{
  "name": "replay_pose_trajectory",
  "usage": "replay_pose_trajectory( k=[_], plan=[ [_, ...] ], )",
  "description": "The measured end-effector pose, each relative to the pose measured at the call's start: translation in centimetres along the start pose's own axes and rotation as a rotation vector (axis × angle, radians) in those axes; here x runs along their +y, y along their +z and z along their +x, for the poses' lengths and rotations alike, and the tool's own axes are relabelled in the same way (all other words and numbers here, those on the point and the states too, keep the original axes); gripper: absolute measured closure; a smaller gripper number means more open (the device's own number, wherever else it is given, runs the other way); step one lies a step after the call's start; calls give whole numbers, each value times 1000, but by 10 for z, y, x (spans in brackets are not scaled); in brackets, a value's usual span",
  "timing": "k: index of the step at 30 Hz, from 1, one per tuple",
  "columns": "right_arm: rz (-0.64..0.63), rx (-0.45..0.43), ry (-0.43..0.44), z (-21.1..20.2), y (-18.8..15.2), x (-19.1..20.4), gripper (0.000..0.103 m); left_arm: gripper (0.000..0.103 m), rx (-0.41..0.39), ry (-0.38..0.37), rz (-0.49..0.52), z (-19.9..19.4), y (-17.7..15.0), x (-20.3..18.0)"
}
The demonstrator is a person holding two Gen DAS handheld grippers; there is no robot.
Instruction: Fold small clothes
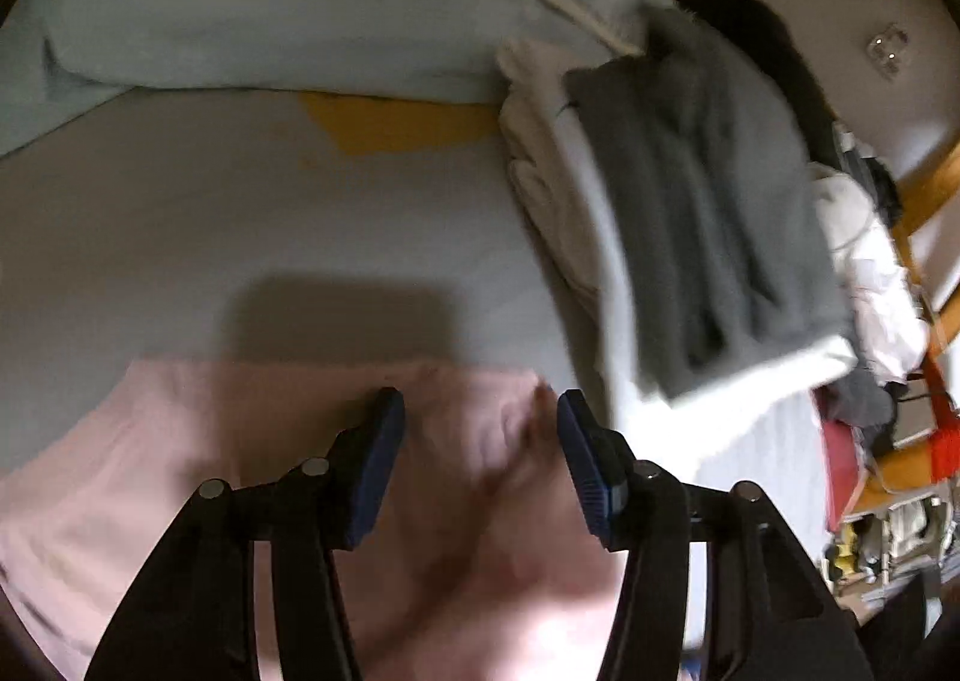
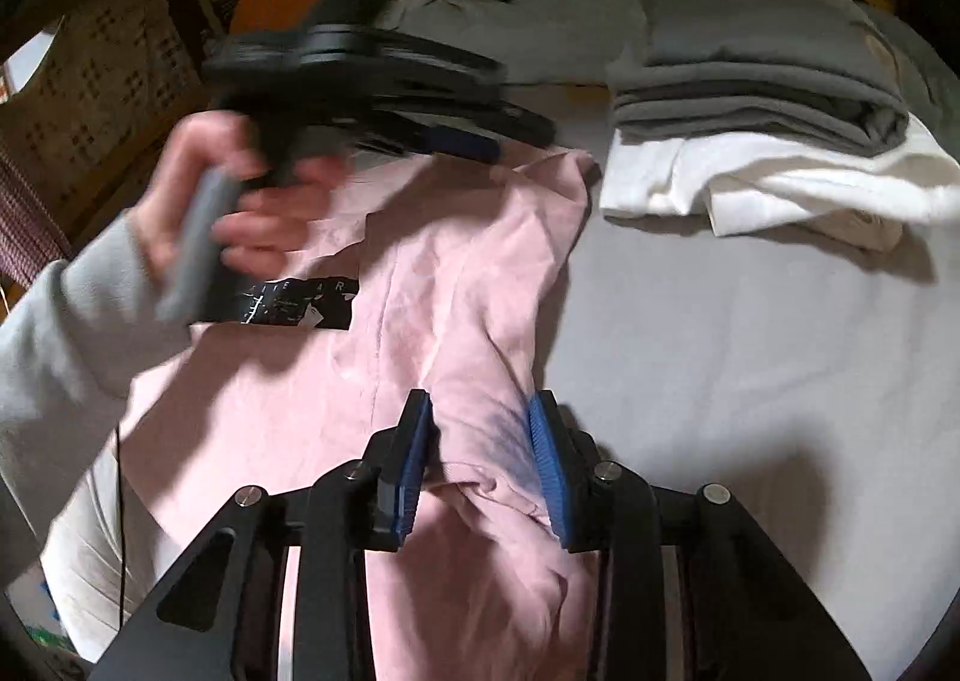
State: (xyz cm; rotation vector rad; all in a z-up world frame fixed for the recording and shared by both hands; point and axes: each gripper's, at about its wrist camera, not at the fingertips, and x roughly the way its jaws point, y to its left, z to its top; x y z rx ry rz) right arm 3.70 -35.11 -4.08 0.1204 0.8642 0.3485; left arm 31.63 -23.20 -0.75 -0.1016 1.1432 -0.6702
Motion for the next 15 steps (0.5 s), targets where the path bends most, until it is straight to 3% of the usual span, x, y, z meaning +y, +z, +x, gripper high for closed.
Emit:
replay_pose_trajectory(
  k=[3, 5, 6, 9, 11, 15],
  plan=[
    [-1, 27, 5, 3, 0, 1, 67, 51, 2, -77, -47, 6, 9, 3],
    [10, 38, 13, 5, 1, 0, 67, 98, -3, -72, -75, 6, 11, 6],
    [12, 41, 16, 5, 2, 0, 67, 103, -6, -54, -77, 8, 11, 7],
    [2, 48, 4, 2, 1, 1, 67, 103, -83, 39, -35, 13, 8, 3],
    [-5, 49, -8, 3, 1, 3, 67, 103, -111, 47, -43, 13, 9, 5],
    [8, 44, -1, 0, 0, 2, 67, 103, -15, -88, -60, 18, 10, 8]
  ],
)
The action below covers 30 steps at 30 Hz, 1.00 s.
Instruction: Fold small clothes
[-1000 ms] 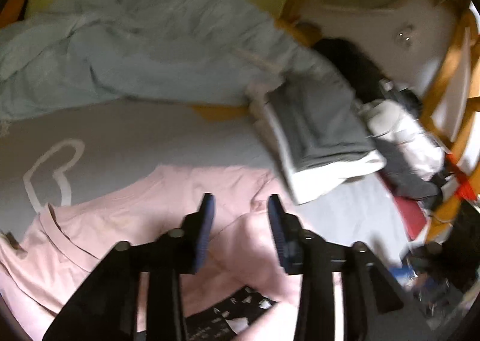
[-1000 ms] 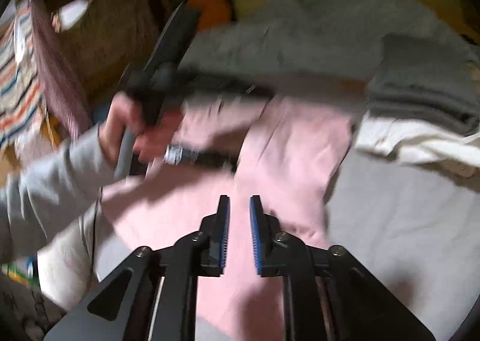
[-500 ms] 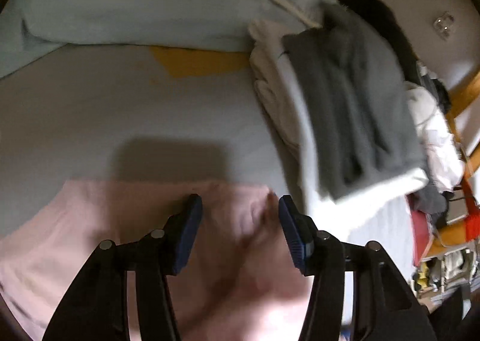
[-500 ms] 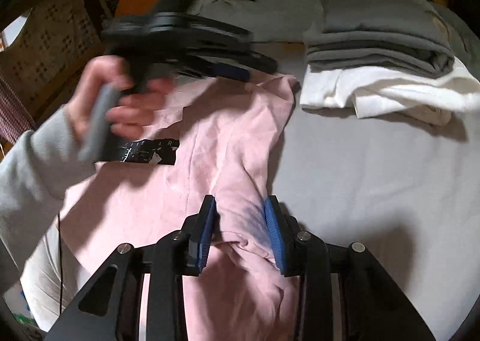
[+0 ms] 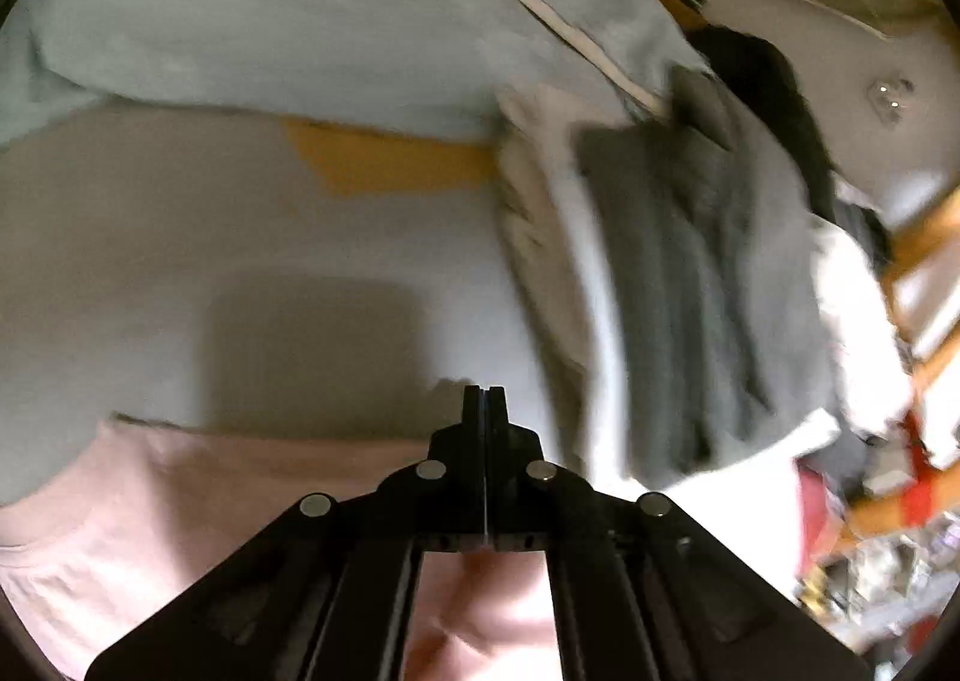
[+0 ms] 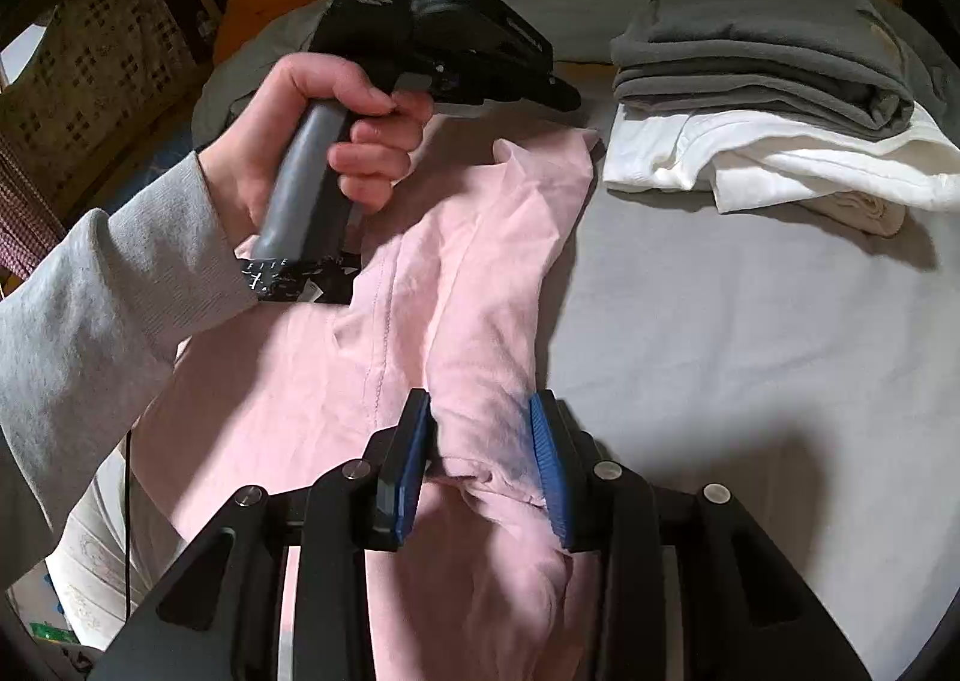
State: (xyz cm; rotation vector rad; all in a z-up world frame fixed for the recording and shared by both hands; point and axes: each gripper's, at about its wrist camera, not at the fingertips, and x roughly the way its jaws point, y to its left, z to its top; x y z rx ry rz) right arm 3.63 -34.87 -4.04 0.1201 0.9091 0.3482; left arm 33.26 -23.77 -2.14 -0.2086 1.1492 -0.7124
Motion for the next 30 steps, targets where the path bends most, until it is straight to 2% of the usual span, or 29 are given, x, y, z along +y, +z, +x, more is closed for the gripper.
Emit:
replay_pose_trajectory(
  k=[1, 2, 4, 5, 10, 13, 14, 15, 17, 20, 21, 22, 25, 27, 30],
  plan=[
    [1, 1, 3, 1, 1, 1, 67, 103, 6, 26, 7, -2, -1, -1],
    [-3, 3, 2, 3, 2, 3, 67, 97, 19, 50, 8, -4, -2, -2],
    [-11, 4, -7, 5, 2, 5, 67, 57, 67, 61, -26, -3, -3, -1],
    [-13, 4, -10, 4, 1, 7, 67, 55, 74, 76, -36, -4, -3, -3],
    [-7, 6, -7, 3, 0, 2, 67, 56, 117, 101, -33, 5, -6, -18],
    [-3, 9, -3, 4, 2, 1, 67, 56, 194, 179, -14, 24, -14, -33],
    [-7, 9, -5, 4, 2, 1, 67, 57, 219, 215, -9, 32, -18, -36],
    [-12, 9, -7, 4, 3, 1, 67, 67, 227, 236, -7, 36, -22, -40],
    [-19, 8, -12, 5, 2, 3, 67, 70, 227, 242, 18, 48, -24, -46],
    [-24, 9, -14, 5, 2, 4, 67, 71, 226, 268, -9, 60, -24, -48],
    [-23, 10, -14, 5, 2, 4, 67, 97, 213, 286, 1, 62, -24, -50],
    [-22, 13, -14, 6, 2, 4, 67, 100, 199, 313, 19, 62, -23, -52],
    [-2, 20, -26, 10, 2, 3, 67, 101, 127, 329, 60, 59, -27, -62],
    [19, -5, -35, 6, 2, 4, 67, 101, 80, 302, 71, 56, -28, -67],
    [-60, -56, -72, 0, 1, 18, 70, 101, 103, 260, 52, 70, -29, -56]
  ],
)
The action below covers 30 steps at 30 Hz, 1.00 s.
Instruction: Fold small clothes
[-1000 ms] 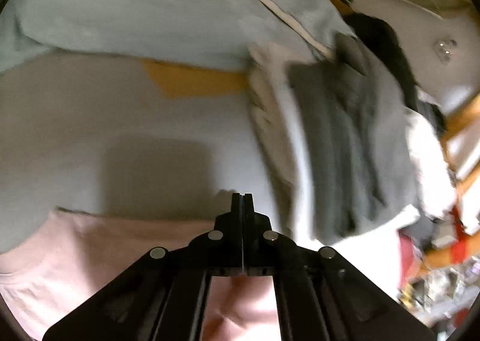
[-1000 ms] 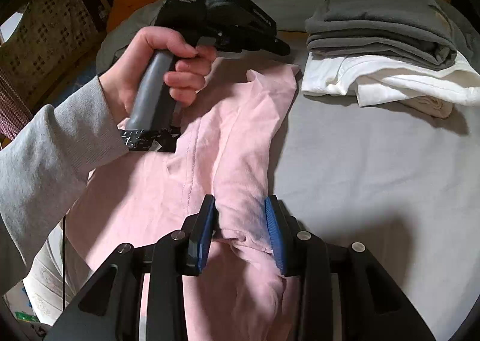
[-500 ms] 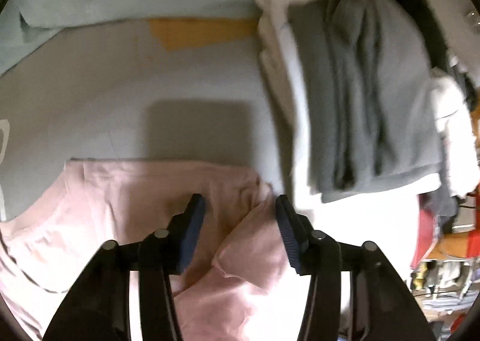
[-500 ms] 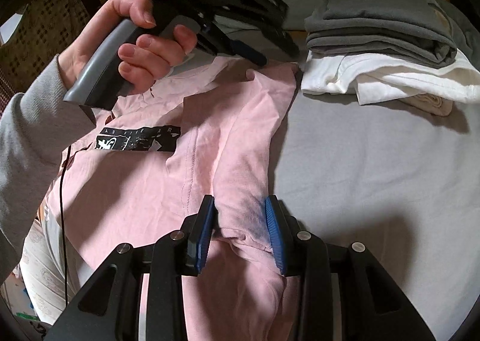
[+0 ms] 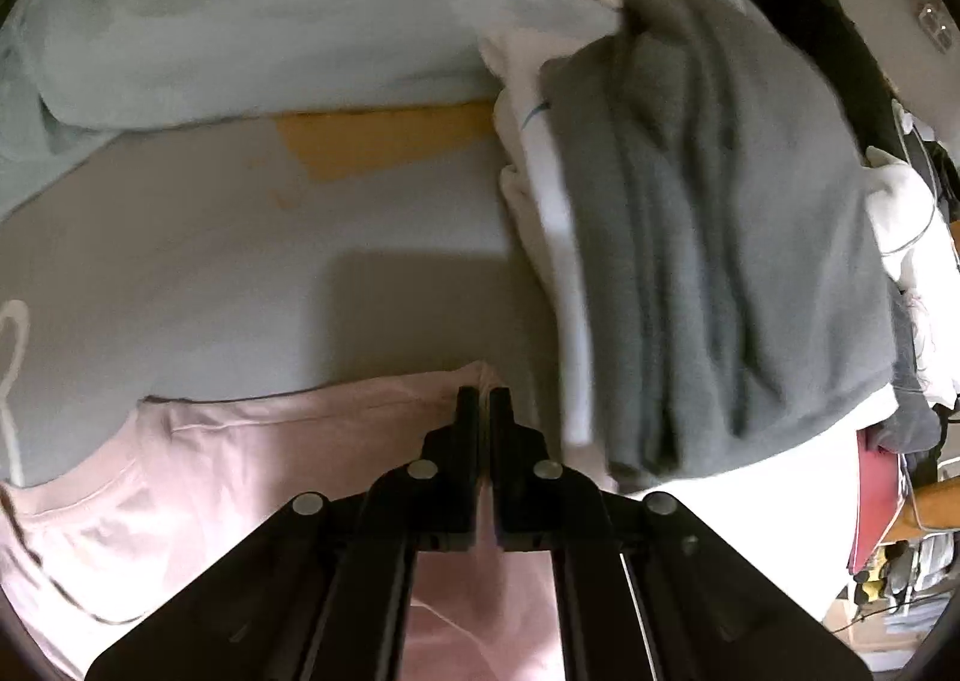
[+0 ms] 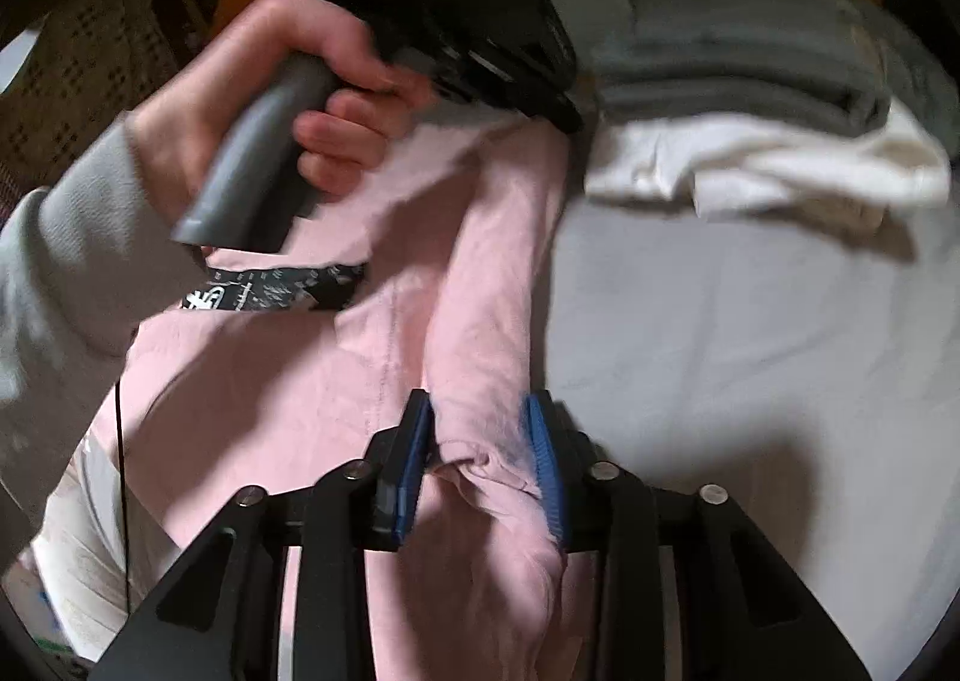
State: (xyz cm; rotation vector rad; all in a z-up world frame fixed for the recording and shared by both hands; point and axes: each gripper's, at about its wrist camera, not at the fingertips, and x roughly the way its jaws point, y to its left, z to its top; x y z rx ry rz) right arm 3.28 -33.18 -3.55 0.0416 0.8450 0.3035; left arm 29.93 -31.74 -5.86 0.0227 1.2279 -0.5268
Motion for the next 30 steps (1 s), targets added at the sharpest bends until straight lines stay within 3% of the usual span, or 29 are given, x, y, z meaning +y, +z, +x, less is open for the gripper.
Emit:
replay_pose_trajectory(
  k=[4, 7, 8, 9, 10, 12, 14, 19, 24, 26, 27, 28, 30],
  plan=[
    [-15, 66, -42, 19, -2, 1, 71, 99, 36, -115, -46, 23, -2, 21],
    [49, 59, 1, 12, 0, -9, 70, 91, -35, -119, 8, 3, -10, 28],
    [58, 41, 13, 7, 1, -9, 70, 86, -81, -91, 35, -9, -14, 26],
    [54, 8, 17, 0, 3, -9, 70, 71, -116, -80, 63, -23, -20, 26],
    [45, -36, 10, -7, 4, -7, 70, 64, -143, -83, 79, -35, -26, 28],
    [13, -128, 14, -23, 6, 3, 70, 64, -188, -77, 92, -61, -40, 31],
    [-33, -184, 54, -33, 5, 16, 70, 64, -180, -65, 84, -78, -48, 38],
    [-131, -126, 121, -16, -1, 48, 70, 65, -70, -37, 48, -85, -63, 55],
    [-156, -50, -6, 13, -6, 63, 71, 65, 24, -2, -30, -59, -74, 80],
    [-161, -56, -81, 14, -16, 65, 83, 65, 19, -37, -70, -53, -79, 89],
    [-166, -62, -78, 12, -17, 67, 93, 69, 4, -52, -80, -55, -81, 91],
    [-168, -60, -43, 10, -19, 68, 100, 83, -7, -65, -84, -57, -82, 93],
    [-162, -66, -4, 2, -23, 71, 100, 95, -36, -119, -93, -66, -86, 95]
  ],
)
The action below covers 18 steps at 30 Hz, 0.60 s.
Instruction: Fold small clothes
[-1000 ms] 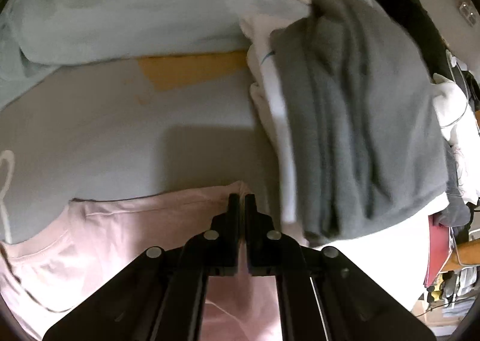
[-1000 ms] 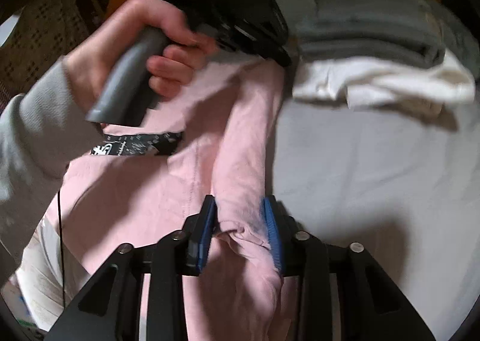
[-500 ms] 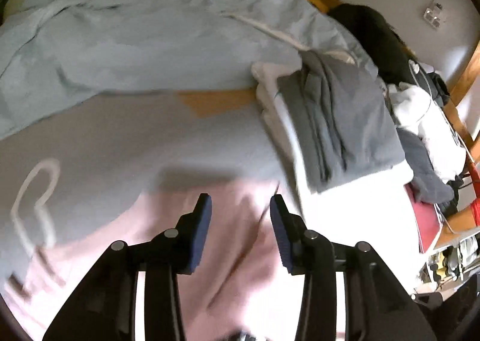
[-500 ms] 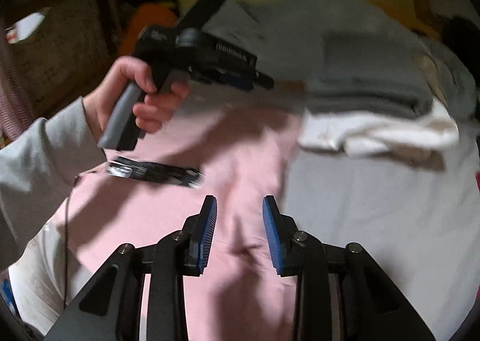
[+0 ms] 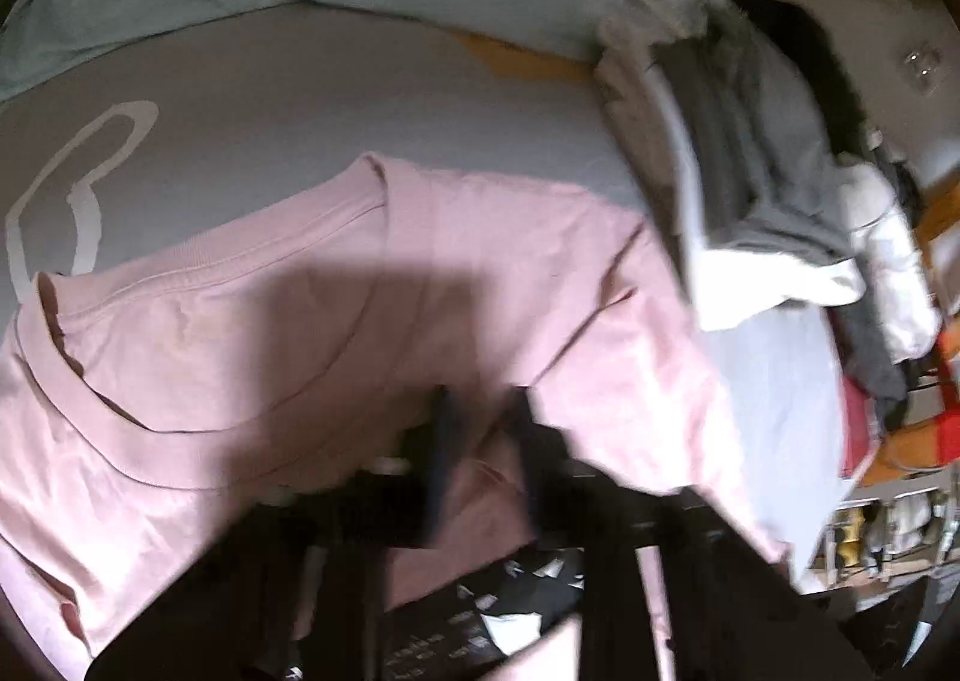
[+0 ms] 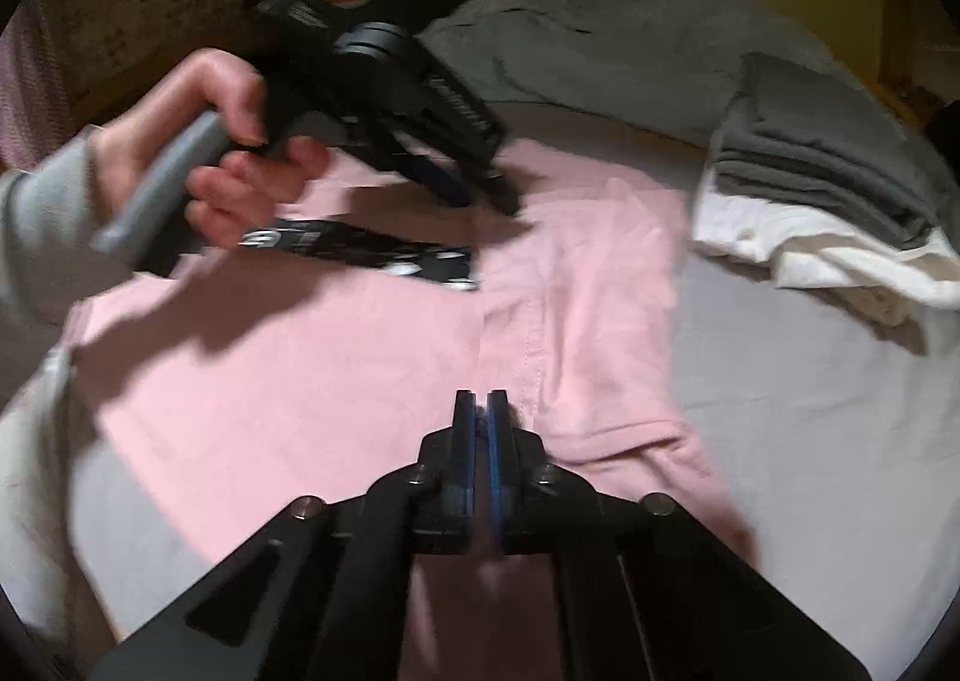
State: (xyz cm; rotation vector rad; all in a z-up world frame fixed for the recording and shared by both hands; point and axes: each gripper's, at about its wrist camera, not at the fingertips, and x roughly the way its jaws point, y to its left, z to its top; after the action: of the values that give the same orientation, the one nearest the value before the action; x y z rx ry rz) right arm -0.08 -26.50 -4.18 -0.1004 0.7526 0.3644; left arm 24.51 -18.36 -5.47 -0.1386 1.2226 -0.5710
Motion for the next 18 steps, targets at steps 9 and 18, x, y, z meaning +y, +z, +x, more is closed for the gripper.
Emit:
replay_pose_trajectory(
  k=[9, 18],
  plan=[
    [129, 36, 129, -13, -19, -17, 102, 77, -24, -33, 43, -23, -12, -1],
    [248, -87, 20, -36, -14, -52, 102, 102, -37, 103, 97, -10, -23, -9]
  ],
)
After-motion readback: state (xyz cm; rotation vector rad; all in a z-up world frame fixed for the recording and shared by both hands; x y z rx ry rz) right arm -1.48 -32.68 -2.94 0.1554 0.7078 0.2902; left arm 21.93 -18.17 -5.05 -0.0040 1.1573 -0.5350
